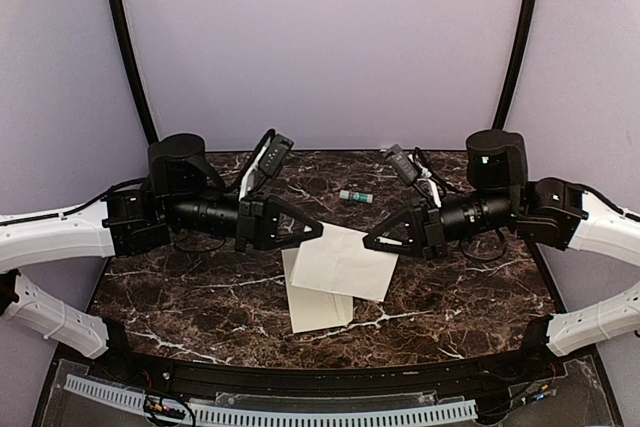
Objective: Place the letter into the envelope and seal it
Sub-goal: Fold the letter.
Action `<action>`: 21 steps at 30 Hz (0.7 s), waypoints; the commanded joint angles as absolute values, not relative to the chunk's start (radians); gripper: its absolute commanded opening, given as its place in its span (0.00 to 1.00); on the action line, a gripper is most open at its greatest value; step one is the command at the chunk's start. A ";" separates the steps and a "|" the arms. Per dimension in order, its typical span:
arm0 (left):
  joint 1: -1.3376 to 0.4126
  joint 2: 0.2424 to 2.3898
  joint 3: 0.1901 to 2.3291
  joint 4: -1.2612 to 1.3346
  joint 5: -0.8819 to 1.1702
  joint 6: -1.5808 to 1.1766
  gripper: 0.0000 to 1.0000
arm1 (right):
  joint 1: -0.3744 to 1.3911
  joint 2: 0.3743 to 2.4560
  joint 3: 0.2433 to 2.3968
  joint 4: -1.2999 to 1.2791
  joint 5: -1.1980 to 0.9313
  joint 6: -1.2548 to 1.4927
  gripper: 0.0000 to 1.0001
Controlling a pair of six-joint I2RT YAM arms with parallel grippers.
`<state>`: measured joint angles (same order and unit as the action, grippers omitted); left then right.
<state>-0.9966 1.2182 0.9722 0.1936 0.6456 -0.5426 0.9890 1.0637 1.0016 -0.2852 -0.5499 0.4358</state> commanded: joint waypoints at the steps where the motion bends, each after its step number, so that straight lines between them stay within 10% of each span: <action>1: -0.989 1.178 0.951 0.225 0.654 -0.532 0.00 | 0.984 1.051 0.995 -0.254 -0.558 0.443 0.00; 3: -0.988 1.174 0.945 0.225 0.650 -0.534 0.00 | 0.984 1.048 0.996 -0.255 -0.557 0.442 0.00; 11: -0.987 1.168 0.963 0.174 0.618 -0.506 0.64 | 0.983 1.099 1.041 -0.309 -0.586 0.402 0.00; 21: -0.946 1.196 1.173 -0.189 0.483 -0.312 0.77 | 0.983 1.132 1.062 -0.432 -0.608 0.363 0.00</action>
<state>-0.9501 1.1770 1.0492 -0.0147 0.5198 -0.4297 0.9874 1.1145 1.0313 -0.3985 -0.5785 0.3920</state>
